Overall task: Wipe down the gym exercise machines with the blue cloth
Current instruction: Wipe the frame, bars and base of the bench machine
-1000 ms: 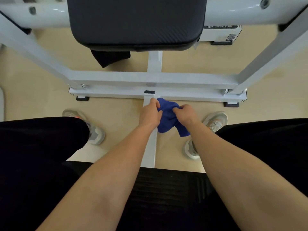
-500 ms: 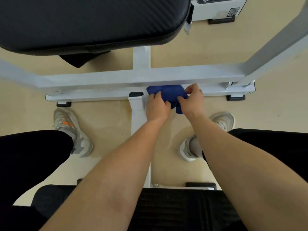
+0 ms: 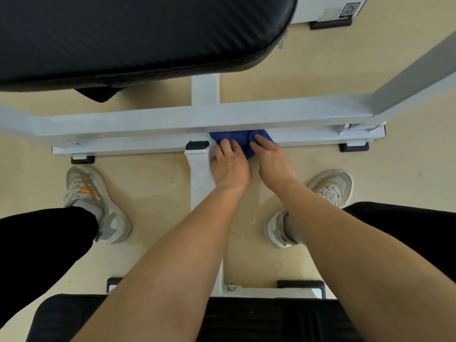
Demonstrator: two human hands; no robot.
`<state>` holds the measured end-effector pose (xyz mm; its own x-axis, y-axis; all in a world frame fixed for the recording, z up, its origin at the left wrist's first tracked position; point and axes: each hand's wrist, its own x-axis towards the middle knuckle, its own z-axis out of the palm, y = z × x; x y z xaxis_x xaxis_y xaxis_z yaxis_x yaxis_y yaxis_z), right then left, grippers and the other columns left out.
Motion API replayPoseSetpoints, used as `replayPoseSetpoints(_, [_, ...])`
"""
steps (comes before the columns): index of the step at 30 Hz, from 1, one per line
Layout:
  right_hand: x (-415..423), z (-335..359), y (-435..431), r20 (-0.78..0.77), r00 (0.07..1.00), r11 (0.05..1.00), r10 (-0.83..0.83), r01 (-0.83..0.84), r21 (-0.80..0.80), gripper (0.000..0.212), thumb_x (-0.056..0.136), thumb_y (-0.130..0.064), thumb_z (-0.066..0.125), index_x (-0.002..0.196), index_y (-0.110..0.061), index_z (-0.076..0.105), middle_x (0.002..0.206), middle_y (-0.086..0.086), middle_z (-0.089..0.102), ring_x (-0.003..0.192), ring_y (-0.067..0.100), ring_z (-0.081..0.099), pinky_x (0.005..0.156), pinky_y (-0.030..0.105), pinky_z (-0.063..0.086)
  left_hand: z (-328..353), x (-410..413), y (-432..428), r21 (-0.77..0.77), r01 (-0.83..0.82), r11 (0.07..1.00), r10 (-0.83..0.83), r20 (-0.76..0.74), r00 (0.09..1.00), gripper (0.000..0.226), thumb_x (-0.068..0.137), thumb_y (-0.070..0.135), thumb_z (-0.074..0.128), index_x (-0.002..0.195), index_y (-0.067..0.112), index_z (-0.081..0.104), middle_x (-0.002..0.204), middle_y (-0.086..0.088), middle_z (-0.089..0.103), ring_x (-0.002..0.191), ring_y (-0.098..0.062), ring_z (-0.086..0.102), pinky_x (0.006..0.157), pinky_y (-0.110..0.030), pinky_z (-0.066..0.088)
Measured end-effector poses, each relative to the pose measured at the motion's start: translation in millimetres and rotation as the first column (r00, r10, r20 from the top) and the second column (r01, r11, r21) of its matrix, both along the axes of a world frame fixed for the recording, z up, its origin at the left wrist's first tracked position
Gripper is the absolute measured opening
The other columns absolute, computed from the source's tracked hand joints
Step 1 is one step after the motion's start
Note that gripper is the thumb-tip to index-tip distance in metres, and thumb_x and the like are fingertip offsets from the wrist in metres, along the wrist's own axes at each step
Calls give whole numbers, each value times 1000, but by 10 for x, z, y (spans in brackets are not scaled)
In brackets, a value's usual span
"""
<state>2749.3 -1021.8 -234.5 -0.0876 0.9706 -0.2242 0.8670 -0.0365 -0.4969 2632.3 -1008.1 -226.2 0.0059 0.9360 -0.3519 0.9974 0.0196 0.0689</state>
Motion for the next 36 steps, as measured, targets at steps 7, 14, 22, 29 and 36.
replayPoseSetpoints(7, [-44, -163, 17, 125, 974, 974, 190, -171, -148, 70, 99, -15, 42, 159, -18, 6, 166, 2, -7, 153, 20, -8, 125, 39, 9, -114, -109, 62, -57, 205, 977, -207, -16, 978, 63, 100, 22, 34, 155, 1, 9, 164, -16, -7, 151, -30, 1, 123, -40, 12])
replayPoseSetpoints(14, [-103, -163, 244, 154, 921, 930, 359, -338, -146, 78, 96, -13, 45, 159, -27, 1, 166, -4, -8, 153, 17, -7, 125, 37, 5, -20, -135, 148, -186, 88, 979, -93, -23, 995, 64, 103, 16, 29, 154, -1, -6, 162, -20, -14, 151, -32, -8, 124, -40, 4])
replayPoseSetpoints(22, [526, -219, -185, 231, 957, 976, 173, -136, -168, 79, 92, -9, 42, 159, -24, 3, 164, -6, -17, 152, 16, -13, 125, 37, 5, -66, -30, 145, -141, 365, 920, -359, 67, 931, 66, 99, 4, 28, 156, 7, -5, 164, -7, -17, 151, -28, -9, 123, -38, 7])
replayPoseSetpoints(29, [650, -99, -227, 254, 966, 974, 36, 23, -227, 80, 92, -14, 42, 159, -21, 0, 166, -2, -12, 153, 23, -10, 125, 38, 3, -108, 229, 115, -113, 453, 884, -436, 149, 888, 68, 98, 5, 32, 157, 8, -2, 164, -7, -13, 152, -27, -8, 123, -36, 4])
replayPoseSetpoints(36, [342, -86, 16, 231, 953, 964, 194, -142, -224, 82, 93, -21, 44, 159, -21, -5, 166, -3, -12, 153, 21, -9, 125, 40, 5, -85, -155, 102, -164, 380, 910, -378, 46, 925, 70, 98, 11, 34, 157, 12, -3, 165, -3, -13, 152, -27, -6, 122, -39, 3])
